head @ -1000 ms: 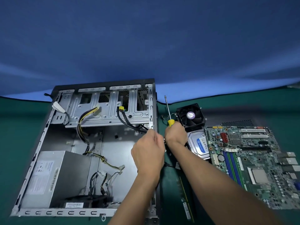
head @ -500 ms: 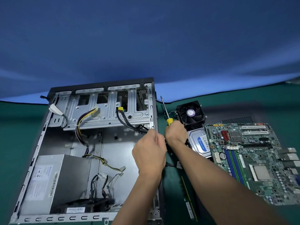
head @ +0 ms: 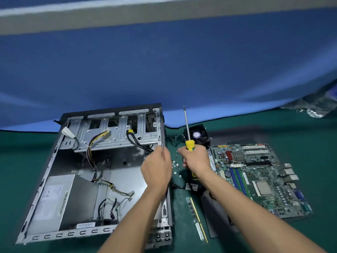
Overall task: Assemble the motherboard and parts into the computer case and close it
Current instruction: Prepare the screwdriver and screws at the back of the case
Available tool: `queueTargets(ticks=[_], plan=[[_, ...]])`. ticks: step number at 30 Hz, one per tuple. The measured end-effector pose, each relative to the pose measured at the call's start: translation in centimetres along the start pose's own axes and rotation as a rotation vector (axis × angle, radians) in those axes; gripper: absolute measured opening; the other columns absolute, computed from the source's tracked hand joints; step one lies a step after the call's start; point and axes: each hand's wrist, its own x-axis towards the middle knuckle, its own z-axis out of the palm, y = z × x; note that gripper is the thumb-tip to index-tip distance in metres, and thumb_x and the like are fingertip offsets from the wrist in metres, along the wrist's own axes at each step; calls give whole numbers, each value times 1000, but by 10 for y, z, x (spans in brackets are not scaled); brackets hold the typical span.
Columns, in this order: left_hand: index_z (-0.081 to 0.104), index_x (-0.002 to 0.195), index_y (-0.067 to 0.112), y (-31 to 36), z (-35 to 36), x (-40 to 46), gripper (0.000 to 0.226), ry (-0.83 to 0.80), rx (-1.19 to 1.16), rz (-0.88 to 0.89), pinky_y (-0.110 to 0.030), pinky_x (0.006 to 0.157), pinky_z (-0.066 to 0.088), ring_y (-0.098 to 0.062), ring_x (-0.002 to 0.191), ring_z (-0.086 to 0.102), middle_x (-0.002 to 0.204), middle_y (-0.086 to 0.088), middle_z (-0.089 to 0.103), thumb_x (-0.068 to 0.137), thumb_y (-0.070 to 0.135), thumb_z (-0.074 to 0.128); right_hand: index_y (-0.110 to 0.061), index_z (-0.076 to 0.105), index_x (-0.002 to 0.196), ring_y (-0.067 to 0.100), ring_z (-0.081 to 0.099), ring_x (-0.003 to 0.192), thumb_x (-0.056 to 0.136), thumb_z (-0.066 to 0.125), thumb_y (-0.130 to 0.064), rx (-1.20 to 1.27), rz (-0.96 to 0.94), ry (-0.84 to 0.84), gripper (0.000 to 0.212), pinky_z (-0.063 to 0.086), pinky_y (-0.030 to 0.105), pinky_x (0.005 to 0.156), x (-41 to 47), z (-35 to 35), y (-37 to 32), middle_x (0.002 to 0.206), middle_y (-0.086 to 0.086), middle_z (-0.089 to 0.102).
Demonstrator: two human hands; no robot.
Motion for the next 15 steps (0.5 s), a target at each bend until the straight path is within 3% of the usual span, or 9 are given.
queueTargets(ticks=[3, 6, 9, 12, 15], plan=[[42, 68, 19, 6, -16, -3, 36, -116, -31, -45, -30, 54, 26, -13, 52, 41, 55, 9, 44, 101, 32, 32, -13, 65, 70, 8, 43, 34, 89, 63, -12, 57, -54, -55, 19, 39, 18, 41, -35, -14, -18, 40, -5, 47], [53, 63, 13, 15, -45, -4, 49, -388, -419, -103, -27, 53, 32, -14, 48, 44, 52, 0, 52, 103, 28, 29, -10, 65, 71, 7, 41, 34, 90, 61, -9, 86, -133, -95, 19, 39, 18, 39, -71, -17, -36, 39, -4, 47], [51, 52, 9, 16, -87, -13, 59, -598, -636, -133, -18, 38, 25, -8, 32, 35, 43, -3, 49, 103, 28, 30, -6, 62, 64, 7, 42, 34, 92, 58, -7, 104, -229, -148, 28, 37, 15, 39, -110, -9, -49, 38, -4, 51], [48, 47, 12, 6, -126, -26, 61, -699, -703, -153, -14, 33, 17, -9, 29, 26, 38, -1, 41, 103, 29, 31, -6, 60, 60, 10, 43, 37, 92, 58, -9, 102, -288, -154, 32, 38, 18, 43, -143, 6, -54, 41, -2, 53], [46, 56, 14, -12, -161, -41, 52, -730, -732, -178, -14, 35, 15, -9, 31, 23, 42, 2, 37, 103, 33, 32, -11, 60, 58, 8, 42, 36, 90, 61, -8, 134, -301, -127, 32, 39, 19, 42, -174, 25, -54, 39, -6, 49]])
